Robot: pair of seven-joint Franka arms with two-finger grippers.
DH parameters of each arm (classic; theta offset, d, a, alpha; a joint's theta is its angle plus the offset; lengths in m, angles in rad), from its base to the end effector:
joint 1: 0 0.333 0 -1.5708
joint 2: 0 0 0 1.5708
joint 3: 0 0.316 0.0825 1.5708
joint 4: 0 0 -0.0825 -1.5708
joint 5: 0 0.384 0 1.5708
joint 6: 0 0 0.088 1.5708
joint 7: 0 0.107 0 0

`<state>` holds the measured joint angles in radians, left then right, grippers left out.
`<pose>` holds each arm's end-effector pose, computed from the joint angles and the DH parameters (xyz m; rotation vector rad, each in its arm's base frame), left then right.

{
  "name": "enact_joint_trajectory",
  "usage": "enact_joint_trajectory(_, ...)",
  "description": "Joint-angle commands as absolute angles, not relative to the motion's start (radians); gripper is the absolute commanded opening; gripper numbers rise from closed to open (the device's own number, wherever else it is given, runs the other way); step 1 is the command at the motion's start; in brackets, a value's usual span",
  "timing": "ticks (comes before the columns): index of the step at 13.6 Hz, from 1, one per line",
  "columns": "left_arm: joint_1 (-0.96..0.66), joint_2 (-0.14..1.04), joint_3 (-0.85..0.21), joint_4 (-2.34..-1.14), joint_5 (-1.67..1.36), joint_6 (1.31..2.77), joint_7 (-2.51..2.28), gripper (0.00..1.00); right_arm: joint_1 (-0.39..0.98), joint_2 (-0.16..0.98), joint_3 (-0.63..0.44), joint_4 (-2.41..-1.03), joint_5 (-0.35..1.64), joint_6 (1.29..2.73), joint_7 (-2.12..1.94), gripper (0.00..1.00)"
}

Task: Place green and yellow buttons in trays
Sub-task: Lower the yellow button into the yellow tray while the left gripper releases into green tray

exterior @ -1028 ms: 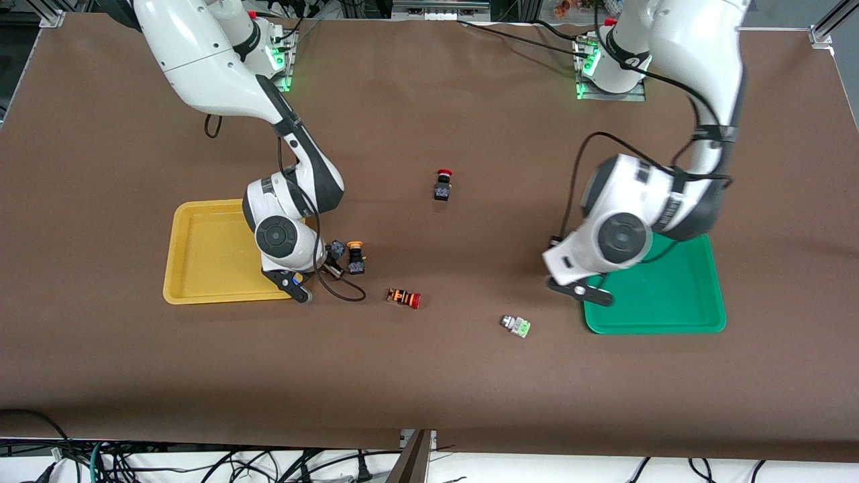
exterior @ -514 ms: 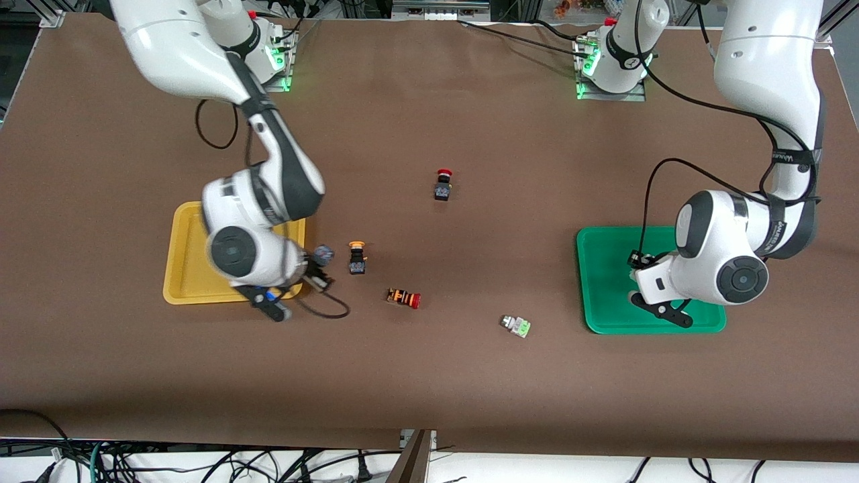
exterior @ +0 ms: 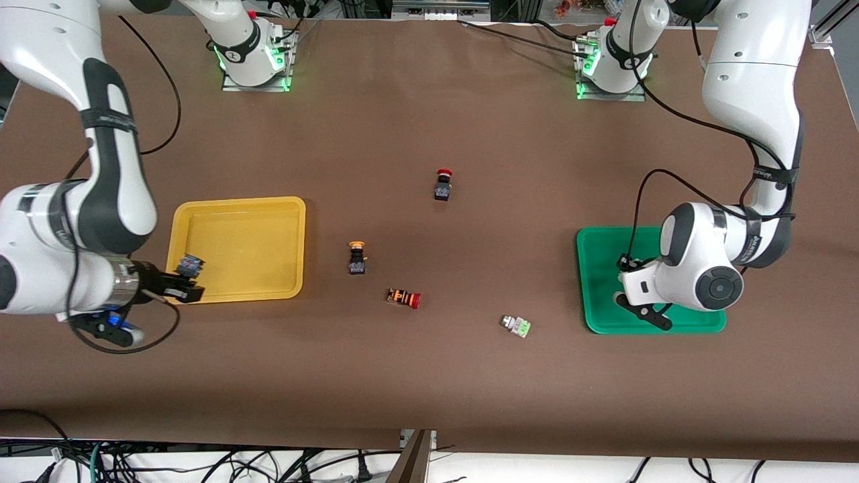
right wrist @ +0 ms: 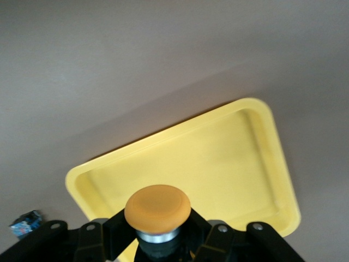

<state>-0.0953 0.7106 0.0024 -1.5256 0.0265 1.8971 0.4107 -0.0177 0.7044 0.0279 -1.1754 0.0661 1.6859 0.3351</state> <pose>0.6664 -0.0603 0.2164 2.9664 -0.7839 -0.5248 0.7242 0.0084 0.3607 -3.0312 0.5262 0.3164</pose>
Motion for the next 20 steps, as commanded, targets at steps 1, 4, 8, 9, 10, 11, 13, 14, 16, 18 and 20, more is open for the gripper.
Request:
enact_joint_trajectory(1, -0.098, 0.721, 0.003, -1.526, 0.038, 1.901, 0.422, 0.99, -0.04, 0.701, 0.041, -1.207, 0.072, 1.684, 0.291, 0.0)
enact_joint_trajectory(4, -0.118, 0.713, 0.002, -1.51, 0.04, 1.901, 0.419, 1.0, -0.034, 0.687, 0.043, -1.305, 0.071, 1.741, 0.304, 0.0)
enact_joint_trajectory(8, -0.159, 0.707, -0.02, -1.395, 0.035, 1.899, 0.431, 1.0, -0.025, 0.589, 0.044, -1.541, 0.071, 1.929, 0.305, 0.0)
enact_joint_trajectory(9, -0.188, 0.716, -0.02, -1.364, 0.035, 1.901, 0.445, 1.0, -0.026, 0.574, 0.044, -1.595, 0.069, 1.981, 0.305, 0.0)
enact_joint_trajectory(10, -0.213, 0.724, -0.02, -1.353, 0.034, 1.902, 0.468, 1.0, -0.026, 0.565, 0.044, -1.632, 0.069, 2.018, 0.305, 0.0)
enact_joint_trajectory(11, -0.219, 0.729, -0.02, -1.342, 0.032, 1.911, 0.486, 1.0, -0.026, 0.554, 0.044, -1.673, 0.069, 2.061, 0.305, 0.0)
enact_joint_trajectory(13, -0.221, 0.741, -0.021, -1.322, 0.029, 1.966, 0.582, 1.0, -0.026, 0.538, 0.044, -1.762, 0.069, 2.158, 0.301, 0.0)
enact_joint_trajectory(14, -0.221, 0.749, -0.021, -1.316, 0.023, 2.006, 0.647, 1.0, -0.026, 0.537, 0.044, -1.796, 0.069, 2.192, 0.296, 0.0)
enact_joint_trajectory(16, -0.222, 0.753, -0.044, -1.316, 0.018, 2.065, 0.733, 1.0, -0.026, 0.535, 0.044, -1.816, 0.069, 2.206, 0.295, 0.44)
enact_joint_trajectory(18, -0.222, 0.781, -0.073, -1.31, 0.017, 2.072, 0.788, 1.0, -0.026, 0.535, 0.044, -1.821, 0.071, 2.207, 0.295, 0.81)
enact_joint_trajectory(20, -0.222, 0.819, -0.101, -1.267, 0.017, 2.132, 0.904, 1.0, -0.026, 0.535, 0.043, -1.818, 0.071, 2.203, 0.299, 0.93)
